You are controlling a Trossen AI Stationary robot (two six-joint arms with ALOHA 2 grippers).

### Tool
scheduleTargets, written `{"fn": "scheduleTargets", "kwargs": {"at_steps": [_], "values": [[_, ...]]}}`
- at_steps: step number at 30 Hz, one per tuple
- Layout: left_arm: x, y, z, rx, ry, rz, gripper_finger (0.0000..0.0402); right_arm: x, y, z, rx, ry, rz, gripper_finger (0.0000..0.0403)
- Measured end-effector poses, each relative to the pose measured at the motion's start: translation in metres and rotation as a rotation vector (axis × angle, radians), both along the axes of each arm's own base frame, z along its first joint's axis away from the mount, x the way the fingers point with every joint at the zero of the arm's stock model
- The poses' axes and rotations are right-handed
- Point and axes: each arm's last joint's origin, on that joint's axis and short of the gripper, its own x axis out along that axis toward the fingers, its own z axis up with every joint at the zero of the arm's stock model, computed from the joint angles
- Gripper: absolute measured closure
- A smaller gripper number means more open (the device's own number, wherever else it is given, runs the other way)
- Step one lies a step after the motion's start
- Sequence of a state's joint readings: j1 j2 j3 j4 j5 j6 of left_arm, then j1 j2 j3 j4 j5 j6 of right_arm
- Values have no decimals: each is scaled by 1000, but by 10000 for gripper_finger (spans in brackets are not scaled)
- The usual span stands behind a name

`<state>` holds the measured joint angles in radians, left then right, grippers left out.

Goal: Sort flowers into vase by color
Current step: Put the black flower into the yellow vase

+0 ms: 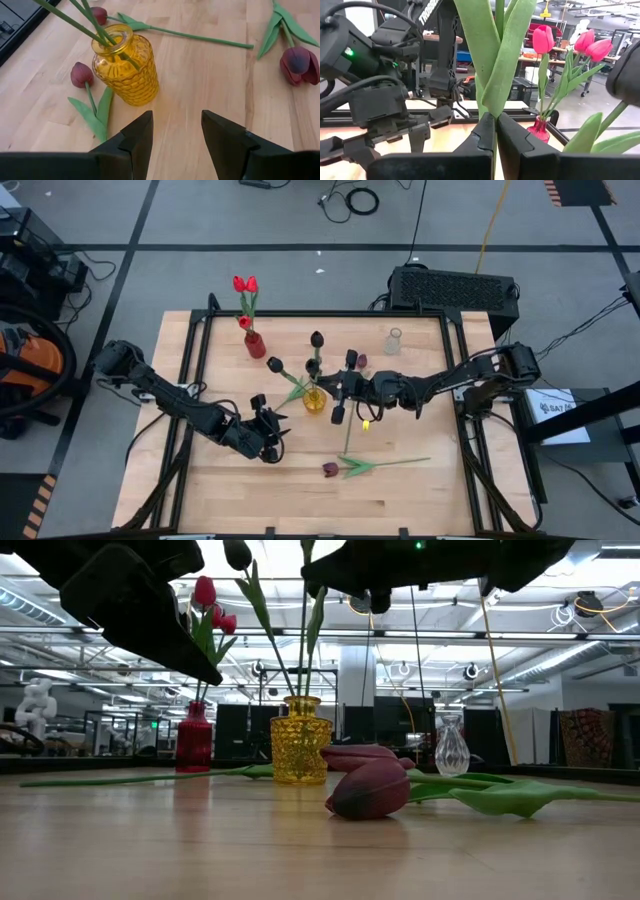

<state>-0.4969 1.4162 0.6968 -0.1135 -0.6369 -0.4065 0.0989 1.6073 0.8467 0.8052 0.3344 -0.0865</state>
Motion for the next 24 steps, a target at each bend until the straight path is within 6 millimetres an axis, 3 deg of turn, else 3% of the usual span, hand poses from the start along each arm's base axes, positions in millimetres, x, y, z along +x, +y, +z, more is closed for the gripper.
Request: {"fn": "scheduleTargets", "kwargs": {"at_steps": [12,20,24], "values": [[0,0,0,0,1,0,226,1,0,-13,99,98,-5,378],[0,0,0,0,1,0,226,-2,4,-29,151,247,-1,319],[0,0,0,0,1,0,226,-4,7,-35,183,319,80,282]]}}
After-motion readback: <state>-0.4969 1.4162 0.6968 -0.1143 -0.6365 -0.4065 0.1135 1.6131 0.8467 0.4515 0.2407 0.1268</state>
